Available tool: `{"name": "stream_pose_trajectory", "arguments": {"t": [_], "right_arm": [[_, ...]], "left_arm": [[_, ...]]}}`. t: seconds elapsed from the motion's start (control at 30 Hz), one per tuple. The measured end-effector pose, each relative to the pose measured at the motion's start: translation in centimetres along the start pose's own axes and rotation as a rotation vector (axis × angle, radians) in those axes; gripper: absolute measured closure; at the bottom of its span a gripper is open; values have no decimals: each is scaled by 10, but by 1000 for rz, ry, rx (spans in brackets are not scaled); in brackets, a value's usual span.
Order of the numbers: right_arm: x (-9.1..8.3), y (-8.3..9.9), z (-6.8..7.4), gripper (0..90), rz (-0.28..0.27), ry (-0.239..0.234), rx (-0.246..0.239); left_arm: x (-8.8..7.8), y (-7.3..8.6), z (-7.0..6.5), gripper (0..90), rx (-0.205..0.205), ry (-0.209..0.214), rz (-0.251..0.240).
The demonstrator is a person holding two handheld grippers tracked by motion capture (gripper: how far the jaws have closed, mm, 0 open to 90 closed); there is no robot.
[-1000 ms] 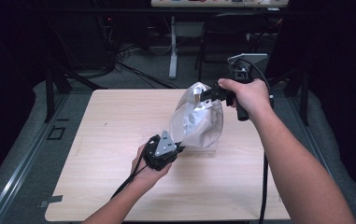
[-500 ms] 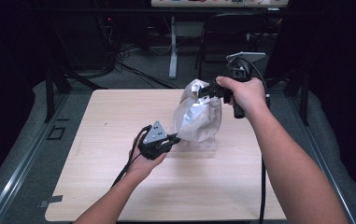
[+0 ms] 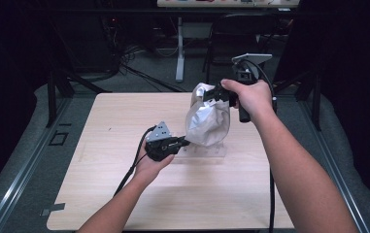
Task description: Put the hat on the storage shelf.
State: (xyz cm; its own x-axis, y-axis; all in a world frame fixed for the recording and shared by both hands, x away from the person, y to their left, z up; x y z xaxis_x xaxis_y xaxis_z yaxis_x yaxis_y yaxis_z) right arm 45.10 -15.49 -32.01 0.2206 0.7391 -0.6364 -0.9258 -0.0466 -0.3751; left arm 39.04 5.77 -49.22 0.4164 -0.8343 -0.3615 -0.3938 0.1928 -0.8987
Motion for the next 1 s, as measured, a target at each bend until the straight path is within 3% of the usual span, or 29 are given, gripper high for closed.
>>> {"name": "stream_pose_trajectory", "arguments": {"t": [0.47, 0.8, 1.0], "right_arm": [[10, -1, 4, 809, 25, -3, -12], [17, 0, 5, 808, 34, -10, -8], [22, 1, 7, 807, 38, -20, -18]], "left_arm": [[-4, 3, 11, 862, -42, 34, -2], [-7, 7, 14, 861, -54, 31, -5], [-10, 10, 11, 860, -40, 4, 3]]}}
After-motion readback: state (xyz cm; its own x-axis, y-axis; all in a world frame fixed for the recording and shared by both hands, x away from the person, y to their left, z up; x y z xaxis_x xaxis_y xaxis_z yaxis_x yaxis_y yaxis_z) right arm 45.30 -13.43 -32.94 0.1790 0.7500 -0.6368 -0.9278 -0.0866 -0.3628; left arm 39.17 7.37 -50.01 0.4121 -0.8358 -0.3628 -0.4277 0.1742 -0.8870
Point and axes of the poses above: each handheld gripper's, and its own axes: x roughly forward along the jaws, y roughly out of its underside, z roughly to its left, the point moved 3 cm from there along x, roughly forward along the jaws, and after that the axes turned 12 degrees about -x, right-handed, at the moved point
